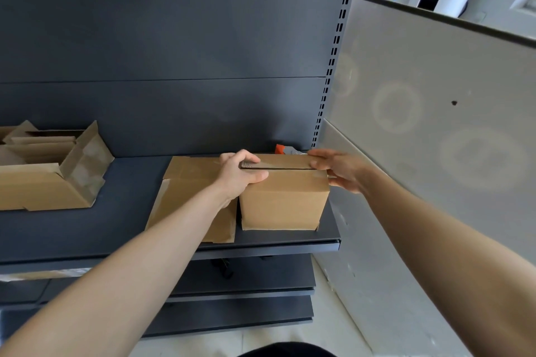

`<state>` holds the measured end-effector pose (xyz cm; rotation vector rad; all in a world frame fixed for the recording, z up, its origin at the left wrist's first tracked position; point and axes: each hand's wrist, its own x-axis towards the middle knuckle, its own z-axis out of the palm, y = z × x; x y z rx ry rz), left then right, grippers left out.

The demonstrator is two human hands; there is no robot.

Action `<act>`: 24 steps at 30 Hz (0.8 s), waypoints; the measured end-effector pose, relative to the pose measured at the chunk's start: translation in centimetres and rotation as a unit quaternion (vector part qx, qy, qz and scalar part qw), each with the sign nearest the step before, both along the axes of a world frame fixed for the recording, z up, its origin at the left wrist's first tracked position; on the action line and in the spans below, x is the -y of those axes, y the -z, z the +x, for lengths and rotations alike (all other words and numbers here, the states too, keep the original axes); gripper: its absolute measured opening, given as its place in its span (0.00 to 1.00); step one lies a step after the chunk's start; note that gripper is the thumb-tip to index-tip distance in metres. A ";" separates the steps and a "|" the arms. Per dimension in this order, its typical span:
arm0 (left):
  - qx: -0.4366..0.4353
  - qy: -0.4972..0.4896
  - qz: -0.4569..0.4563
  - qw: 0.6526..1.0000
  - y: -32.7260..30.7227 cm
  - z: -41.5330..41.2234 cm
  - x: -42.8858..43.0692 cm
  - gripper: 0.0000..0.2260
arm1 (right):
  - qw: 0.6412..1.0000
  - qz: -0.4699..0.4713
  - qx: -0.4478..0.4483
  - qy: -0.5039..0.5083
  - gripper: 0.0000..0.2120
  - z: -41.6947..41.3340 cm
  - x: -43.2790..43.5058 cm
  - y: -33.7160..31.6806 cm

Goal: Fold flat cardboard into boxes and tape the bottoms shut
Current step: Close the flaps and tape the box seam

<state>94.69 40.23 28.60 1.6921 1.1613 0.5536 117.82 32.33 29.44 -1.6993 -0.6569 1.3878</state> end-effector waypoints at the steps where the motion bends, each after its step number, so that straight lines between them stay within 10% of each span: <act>1: -0.003 0.005 0.002 1.000 -0.1 0.0 -0.2 0.12 | 1.000 -0.005 0.008 -0.002 0.19 0.0 -0.2 0.0; 19: -0.109 0.142 0.105 0.978 -1.0 2.8 -1.4 0.14 | 0.999 -0.019 0.022 0.023 0.12 2.2 -2.5 0.5; 24: -0.121 0.114 0.116 0.979 -1.0 2.9 -0.9 0.12 | 0.980 -0.027 0.195 0.019 0.15 2.8 -3.8 2.2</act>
